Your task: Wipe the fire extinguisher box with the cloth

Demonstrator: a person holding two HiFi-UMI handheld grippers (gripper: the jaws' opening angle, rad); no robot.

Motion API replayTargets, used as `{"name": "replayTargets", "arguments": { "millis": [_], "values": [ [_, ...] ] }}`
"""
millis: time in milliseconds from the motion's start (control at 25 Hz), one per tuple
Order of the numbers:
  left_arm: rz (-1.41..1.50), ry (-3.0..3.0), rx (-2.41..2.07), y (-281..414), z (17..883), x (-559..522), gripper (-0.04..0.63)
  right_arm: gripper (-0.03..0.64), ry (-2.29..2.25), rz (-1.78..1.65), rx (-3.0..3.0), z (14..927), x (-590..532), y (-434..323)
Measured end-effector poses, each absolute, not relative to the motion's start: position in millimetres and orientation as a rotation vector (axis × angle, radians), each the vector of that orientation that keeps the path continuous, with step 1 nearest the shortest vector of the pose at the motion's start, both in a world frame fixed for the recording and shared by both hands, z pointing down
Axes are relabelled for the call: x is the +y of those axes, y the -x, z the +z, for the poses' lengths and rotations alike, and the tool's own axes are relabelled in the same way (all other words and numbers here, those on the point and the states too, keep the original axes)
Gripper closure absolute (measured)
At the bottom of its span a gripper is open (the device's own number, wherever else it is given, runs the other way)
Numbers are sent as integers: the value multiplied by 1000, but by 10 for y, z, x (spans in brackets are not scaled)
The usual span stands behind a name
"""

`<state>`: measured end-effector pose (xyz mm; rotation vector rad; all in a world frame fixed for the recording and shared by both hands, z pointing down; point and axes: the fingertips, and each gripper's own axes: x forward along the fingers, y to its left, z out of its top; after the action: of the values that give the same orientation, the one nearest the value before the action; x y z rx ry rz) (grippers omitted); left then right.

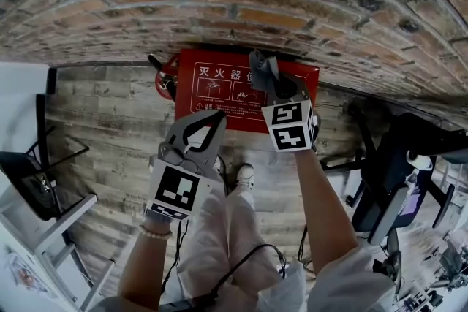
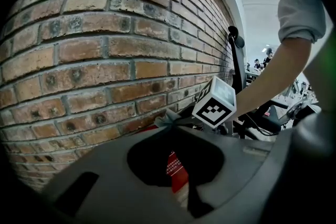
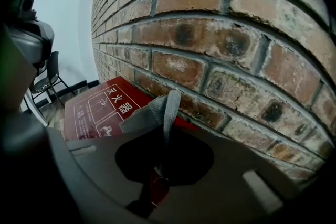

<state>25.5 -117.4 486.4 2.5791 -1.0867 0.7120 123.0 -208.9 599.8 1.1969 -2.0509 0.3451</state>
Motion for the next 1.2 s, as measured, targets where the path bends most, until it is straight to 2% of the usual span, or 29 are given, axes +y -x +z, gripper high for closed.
{"name": "replayTargets", "arguments": {
  "millis": [720, 1200],
  "values": [
    [734, -2605, -1034, -550, 4879, -1165, 598, 598, -1340, 386, -1926, 6044, -2000, -2101],
    [734, -2611, -1016, -676, 4890, -1126, 598, 598, -1371, 390, -1875, 6061, -1902, -2409]
  ]
}}
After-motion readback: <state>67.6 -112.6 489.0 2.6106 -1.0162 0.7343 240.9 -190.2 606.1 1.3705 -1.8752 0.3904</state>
